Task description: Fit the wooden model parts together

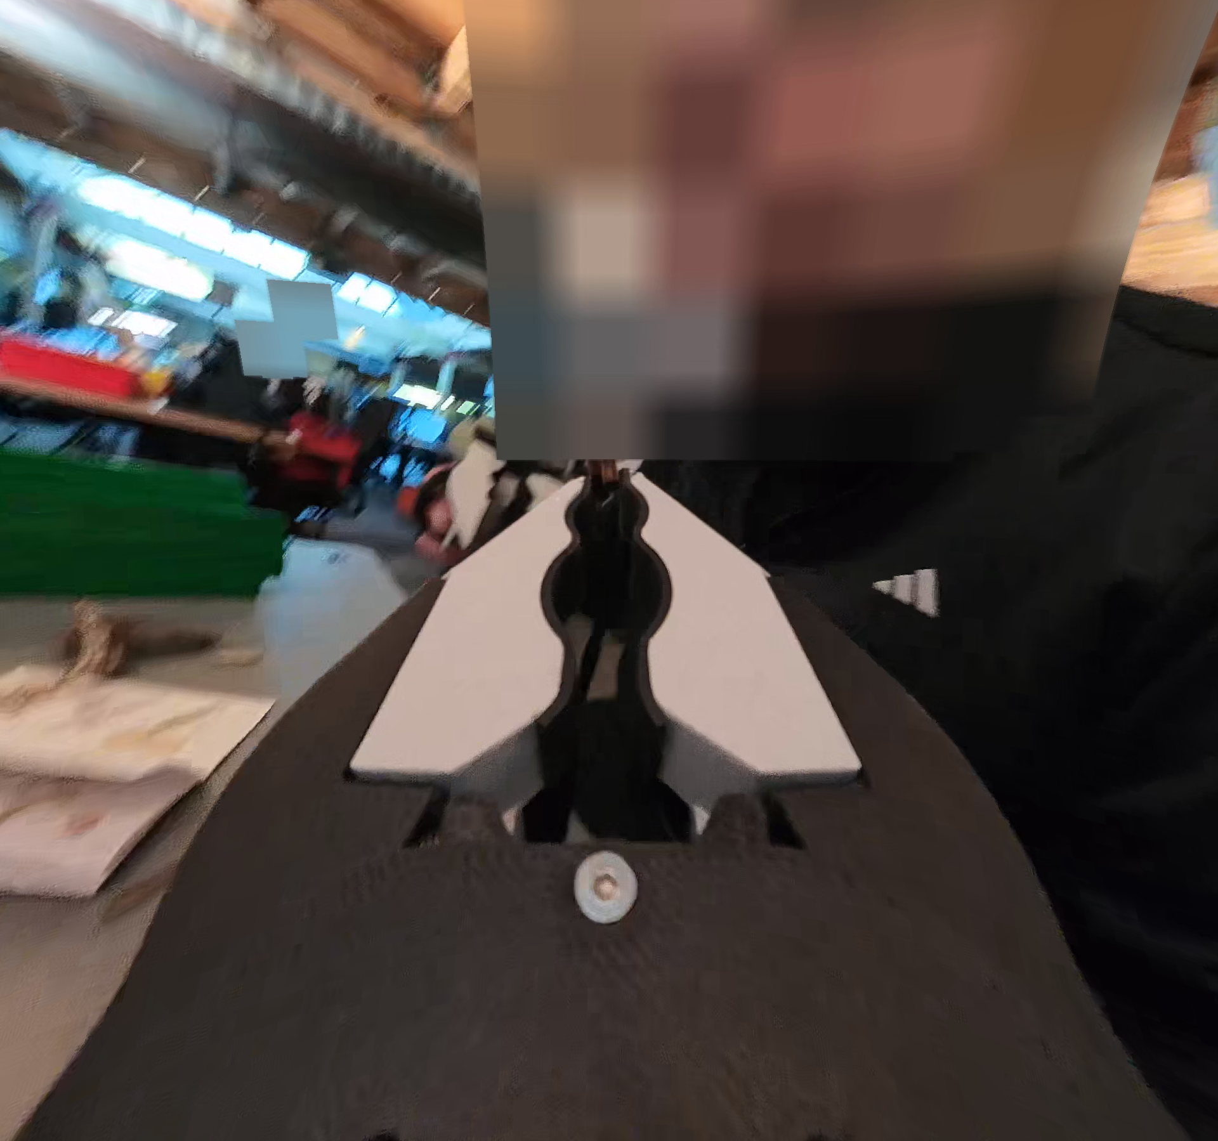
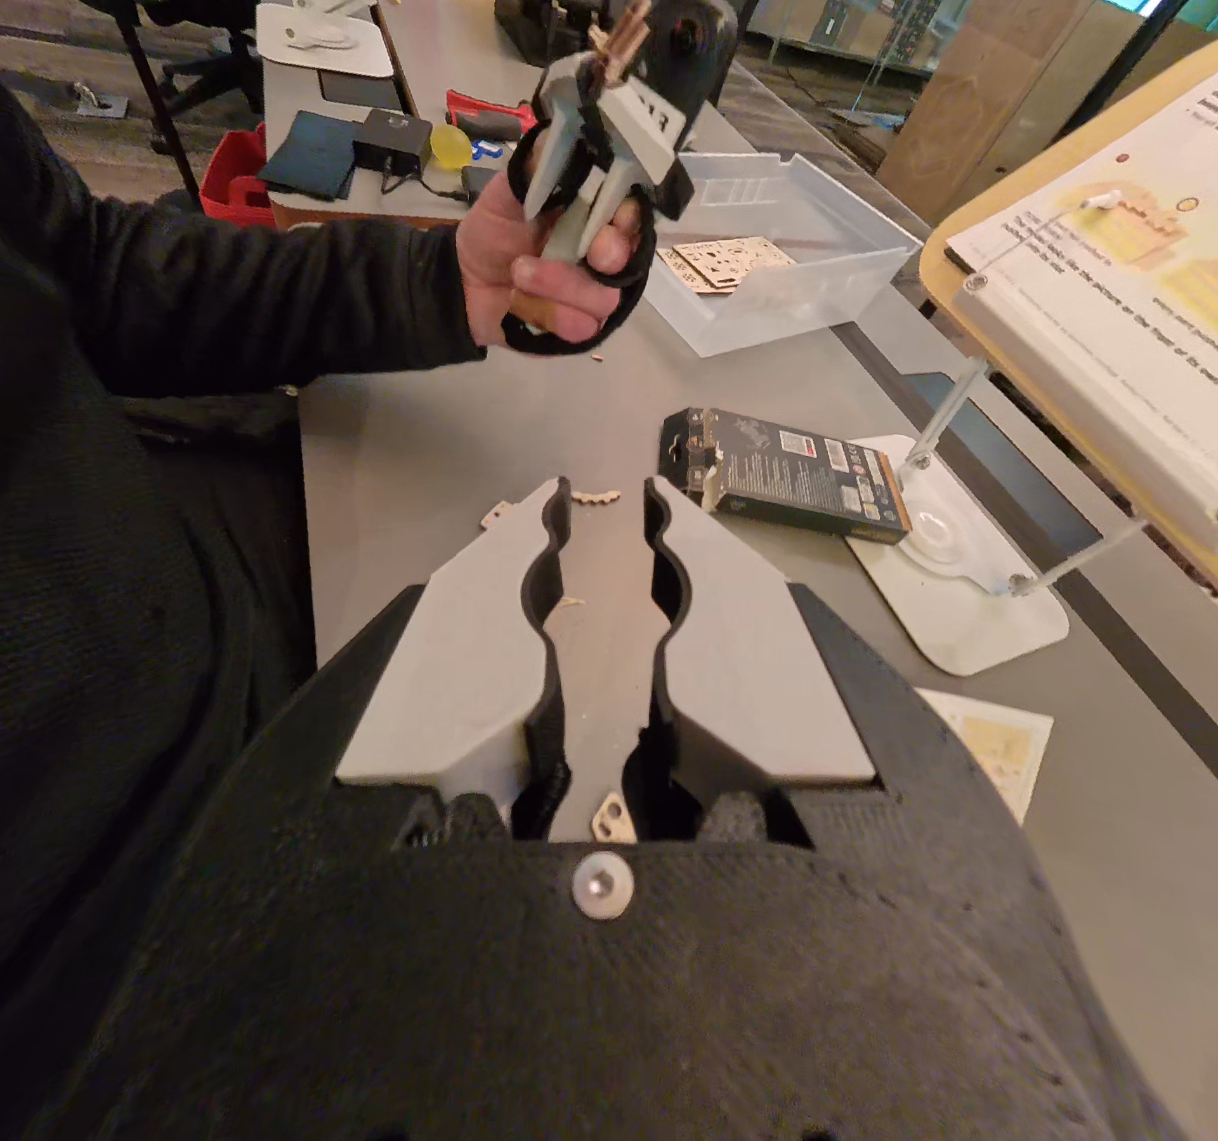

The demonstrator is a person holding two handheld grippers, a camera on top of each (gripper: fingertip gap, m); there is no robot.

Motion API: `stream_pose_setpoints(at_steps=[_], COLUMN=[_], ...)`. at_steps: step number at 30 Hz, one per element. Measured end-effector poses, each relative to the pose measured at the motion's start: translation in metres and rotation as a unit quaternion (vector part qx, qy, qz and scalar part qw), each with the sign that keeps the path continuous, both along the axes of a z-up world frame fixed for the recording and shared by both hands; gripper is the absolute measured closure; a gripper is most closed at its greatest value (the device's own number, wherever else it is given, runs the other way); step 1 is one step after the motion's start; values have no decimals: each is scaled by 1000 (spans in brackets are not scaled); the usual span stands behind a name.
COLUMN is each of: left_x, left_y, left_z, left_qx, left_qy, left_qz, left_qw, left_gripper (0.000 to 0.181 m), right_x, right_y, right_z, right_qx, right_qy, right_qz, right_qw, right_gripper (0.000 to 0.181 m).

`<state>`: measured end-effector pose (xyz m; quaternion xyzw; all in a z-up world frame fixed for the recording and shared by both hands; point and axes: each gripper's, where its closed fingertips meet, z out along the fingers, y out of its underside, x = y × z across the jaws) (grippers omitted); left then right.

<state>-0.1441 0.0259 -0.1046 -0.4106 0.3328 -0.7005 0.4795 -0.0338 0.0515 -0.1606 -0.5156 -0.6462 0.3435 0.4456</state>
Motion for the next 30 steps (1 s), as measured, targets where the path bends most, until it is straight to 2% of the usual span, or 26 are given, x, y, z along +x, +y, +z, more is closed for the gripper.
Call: stream_pose_setpoints(at_steps=[4,9,12,14,16,18,23,30], left_x=[27,69,91,100,107,115,135,166], left_y=[17,38,47,52,65,77,110,124], left_z=[-25,-52,-54,-45,-40,-42,-57,-76], left_qx=[-23,-45,-46,-70,-103,-121,-166,-163], left_qy=[98,154,136,81,30,11,11,77], left_qz=[57,80,68,23,4,-4,27,46], left_qw=[993,984,987,994,994,993,986,982], left_gripper=[177,176,177,176,177,177,177,177], right_x=[27,50,59,65,69,75,91,99], right_y=[0,11,23,28,31,35,48,68], right_z=[-14,-24,-29,-31,-33,-36,-44,-43], right_qx=[-22,-59,-86,-101,-115,-125,-139,-183], right_qy=[-17,-26,-25,-18,-13,-10,-3,37], right_qz=[-19,-53,-84,-96,-100,-107,-125,-122], right_qw=[999,996,992,990,988,986,982,975], right_gripper=[158,158,160,160,159,158,153,151])
